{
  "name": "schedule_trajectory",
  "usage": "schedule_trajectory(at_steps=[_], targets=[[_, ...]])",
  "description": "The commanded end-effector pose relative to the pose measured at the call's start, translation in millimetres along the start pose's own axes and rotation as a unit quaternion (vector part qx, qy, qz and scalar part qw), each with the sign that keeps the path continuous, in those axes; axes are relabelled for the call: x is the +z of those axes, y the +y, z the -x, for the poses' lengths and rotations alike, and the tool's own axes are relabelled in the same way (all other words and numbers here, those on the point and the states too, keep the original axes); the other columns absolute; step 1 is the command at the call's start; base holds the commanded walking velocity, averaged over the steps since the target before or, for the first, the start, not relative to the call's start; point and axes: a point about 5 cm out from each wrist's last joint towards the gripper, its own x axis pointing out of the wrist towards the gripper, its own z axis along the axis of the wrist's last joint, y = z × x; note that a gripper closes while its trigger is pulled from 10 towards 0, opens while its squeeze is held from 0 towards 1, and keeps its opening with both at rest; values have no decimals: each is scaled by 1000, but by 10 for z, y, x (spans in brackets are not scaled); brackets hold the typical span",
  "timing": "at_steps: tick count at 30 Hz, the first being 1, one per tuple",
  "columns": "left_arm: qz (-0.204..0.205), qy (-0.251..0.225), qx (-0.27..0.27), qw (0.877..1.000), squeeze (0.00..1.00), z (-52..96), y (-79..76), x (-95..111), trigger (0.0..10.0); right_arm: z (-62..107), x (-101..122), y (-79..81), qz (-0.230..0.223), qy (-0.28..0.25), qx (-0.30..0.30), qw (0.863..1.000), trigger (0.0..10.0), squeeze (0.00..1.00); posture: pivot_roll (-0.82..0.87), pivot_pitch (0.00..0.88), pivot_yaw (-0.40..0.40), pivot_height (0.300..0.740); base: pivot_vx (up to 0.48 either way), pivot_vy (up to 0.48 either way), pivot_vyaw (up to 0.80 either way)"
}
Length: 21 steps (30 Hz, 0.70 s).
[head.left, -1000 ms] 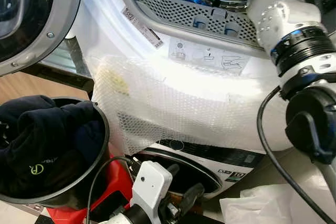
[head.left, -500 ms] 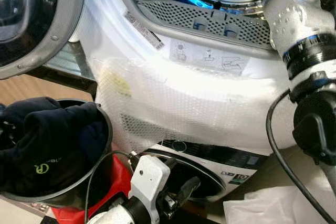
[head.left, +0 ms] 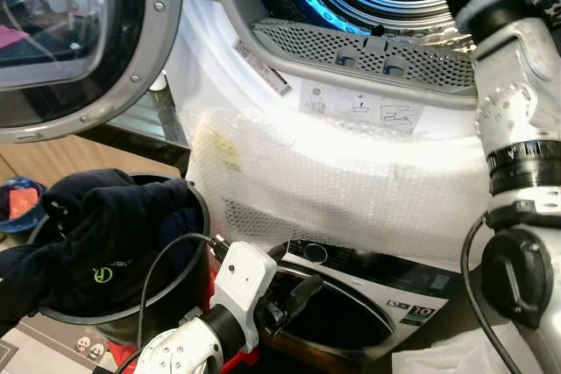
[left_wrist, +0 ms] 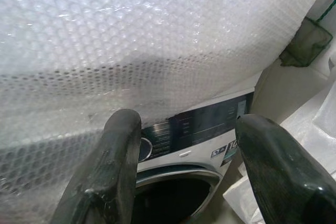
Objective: Clothes washing
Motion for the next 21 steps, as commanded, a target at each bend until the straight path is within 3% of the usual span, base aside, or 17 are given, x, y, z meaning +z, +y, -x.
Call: schedule_trajectory(at_steps=[1, 3, 11, 12, 13, 17, 19, 21], targets=[[-10, -6, 0, 1000, 0, -17, 26, 10, 10000, 62, 100, -19, 4, -18, 8, 1000, 10000, 0, -12, 24, -39, 740, 0, 0, 0], [-19, -12, 7, 1000, 0, -48, 83, 12, 10000, 213, 96, 2, -2, -22, 26, 999, 10000, 0, -16, 9, -34, 740, 0, 0, 0], [-34, -26, 21, 999, 0, -105, 204, 33, 10000, 560, 91, 141, -23, -34, 89, 995, 10000, 0, -21, 0, -21, 740, 0, 0, 0], [-40, -31, 27, 998, 0, -116, 236, 41, 10000, 692, 55, 200, -35, -17, 110, 993, 10000, 0, -24, 0, -19, 740, 0, 0, 0], [-40, -31, 27, 998, 0, -116, 236, 41, 10000, 692, 55, 200, -35, -17, 110, 993, 10000, 0, -24, 0, -19, 740, 0, 0, 0], [-46, -37, 35, 998, 0, -136, 283, 46, 10000, 955, -56, 261, -42, 12, 121, 992, 10000, 0, -25, 0, -19, 740, 0, 0, 0], [-51, -44, 39, 997, 0, -147, 312, 47, 10000, 1184, -164, 328, -46, 53, 136, 988, 10000, 0, -23, 0, -21, 740, 0, 0, 0], [-53, -45, 44, 997, 0, -147, 331, 48, 10000, 1296, -236, 338, -48, 72, 131, 988, 10000, 0, -25, 0, -22, 740, 0, 0, 0]])
